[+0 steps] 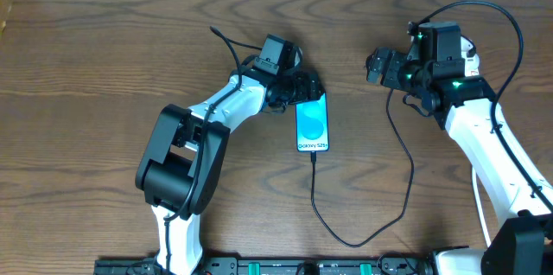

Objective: Plug charger to phone and switch on socket
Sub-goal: 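Open the left gripper and retract it to the left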

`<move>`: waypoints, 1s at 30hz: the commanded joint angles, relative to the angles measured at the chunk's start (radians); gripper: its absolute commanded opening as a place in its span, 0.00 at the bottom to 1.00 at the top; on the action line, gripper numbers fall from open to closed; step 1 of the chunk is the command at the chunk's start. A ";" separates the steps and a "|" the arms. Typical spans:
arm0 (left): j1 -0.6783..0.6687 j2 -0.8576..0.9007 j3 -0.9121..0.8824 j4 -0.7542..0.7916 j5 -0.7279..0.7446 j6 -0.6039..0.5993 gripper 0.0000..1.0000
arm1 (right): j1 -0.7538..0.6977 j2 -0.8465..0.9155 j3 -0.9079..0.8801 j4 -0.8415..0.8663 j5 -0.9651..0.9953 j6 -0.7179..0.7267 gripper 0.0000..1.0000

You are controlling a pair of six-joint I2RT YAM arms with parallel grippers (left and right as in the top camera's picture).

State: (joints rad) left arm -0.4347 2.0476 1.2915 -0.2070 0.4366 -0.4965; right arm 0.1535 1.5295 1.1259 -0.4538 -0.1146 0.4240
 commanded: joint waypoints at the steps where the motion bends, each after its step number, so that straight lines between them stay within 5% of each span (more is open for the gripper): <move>1: 0.014 0.049 -0.027 -0.033 -0.137 0.013 0.86 | -0.002 -0.011 0.007 -0.005 0.011 -0.014 0.99; 12: 0.153 -0.035 -0.004 -0.093 -0.162 0.119 0.87 | -0.002 -0.011 0.007 -0.007 0.012 -0.014 0.99; 20: 0.335 -0.309 0.004 -0.279 -0.301 0.243 0.87 | -0.002 -0.011 0.007 -0.006 0.012 -0.014 0.99; 30: 0.378 -0.637 0.004 -0.523 -0.452 0.253 0.87 | -0.002 -0.011 0.007 -0.006 0.011 -0.013 0.99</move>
State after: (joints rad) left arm -0.0570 1.4525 1.2945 -0.7116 0.0353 -0.2642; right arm 0.1535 1.5295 1.1259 -0.4595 -0.1146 0.4236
